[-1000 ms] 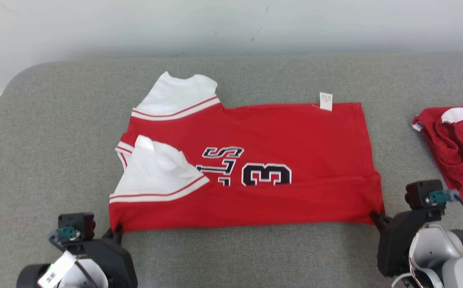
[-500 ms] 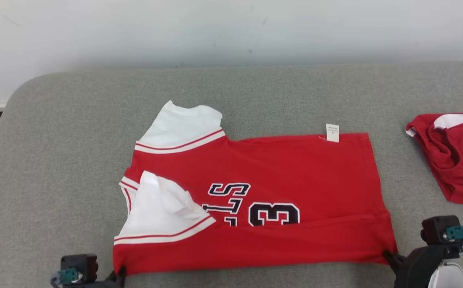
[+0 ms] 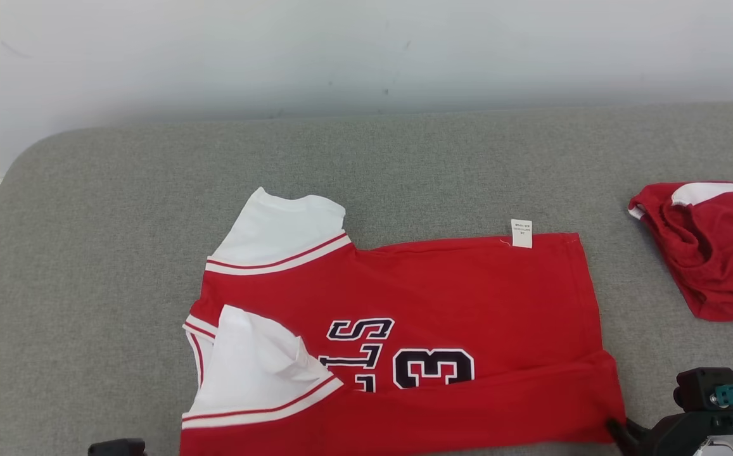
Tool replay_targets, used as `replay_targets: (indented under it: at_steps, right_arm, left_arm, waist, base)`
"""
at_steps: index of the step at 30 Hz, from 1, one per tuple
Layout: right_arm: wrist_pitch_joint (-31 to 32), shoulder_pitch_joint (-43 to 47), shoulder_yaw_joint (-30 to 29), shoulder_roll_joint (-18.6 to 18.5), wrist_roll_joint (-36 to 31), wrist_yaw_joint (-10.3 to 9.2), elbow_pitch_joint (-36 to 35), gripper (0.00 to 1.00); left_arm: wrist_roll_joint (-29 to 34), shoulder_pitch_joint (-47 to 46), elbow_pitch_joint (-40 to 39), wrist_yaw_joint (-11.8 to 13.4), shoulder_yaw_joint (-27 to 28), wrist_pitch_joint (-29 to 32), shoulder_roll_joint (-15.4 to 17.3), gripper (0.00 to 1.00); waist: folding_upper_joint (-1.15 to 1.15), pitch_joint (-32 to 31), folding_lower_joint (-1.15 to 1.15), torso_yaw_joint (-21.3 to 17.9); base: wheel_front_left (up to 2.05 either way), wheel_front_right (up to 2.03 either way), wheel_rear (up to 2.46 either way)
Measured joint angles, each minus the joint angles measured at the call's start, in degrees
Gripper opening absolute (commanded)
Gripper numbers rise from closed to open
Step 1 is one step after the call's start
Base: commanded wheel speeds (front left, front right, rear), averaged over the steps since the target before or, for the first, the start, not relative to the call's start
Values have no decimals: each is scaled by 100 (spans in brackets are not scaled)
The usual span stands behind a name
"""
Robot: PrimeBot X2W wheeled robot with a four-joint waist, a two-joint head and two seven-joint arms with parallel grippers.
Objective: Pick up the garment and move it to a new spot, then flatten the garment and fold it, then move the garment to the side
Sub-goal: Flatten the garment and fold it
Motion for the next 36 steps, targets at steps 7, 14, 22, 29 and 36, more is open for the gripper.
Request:
replay_targets:
  at_steps: [7, 14, 22, 29, 36]
  right_arm:
    - [-568, -143, 48, 1, 211, 0, 377, 100]
    - [-1393, -342, -40, -4, 324, -1, 715, 100]
    - [-2620, -704, -114, -5, 446, -2, 1273, 100]
    - [-3605, -884, 280, -1, 387, -2, 1510, 100]
    - [-4263, -1080, 545, -1, -32, -2, 1533, 100]
  left_arm:
    - [-111, 54, 42, -56, 138, -350, -67, 100]
    - [-290, -80, 156, -432, 452, -1168, -292, 100]
    - [-291, -552, 511, -803, 693, -2264, -636, 100]
    - [-35, -838, 777, -1168, 545, -2969, -723, 100]
    - [436, -1067, 884, -1322, 499, -3264, -743, 100]
  waist:
    - [0, -87, 0, 20]
    - [0, -279, 0, 71]
    - [0, -578, 0, 96]
    - [0, -749, 0, 36]
    - [0, -776, 0, -34]
  base:
    - [0, 0, 0]
    - [0, 0, 0]
    - [0, 0, 0]
    - [0, 0, 0]
    - [0, 0, 0]
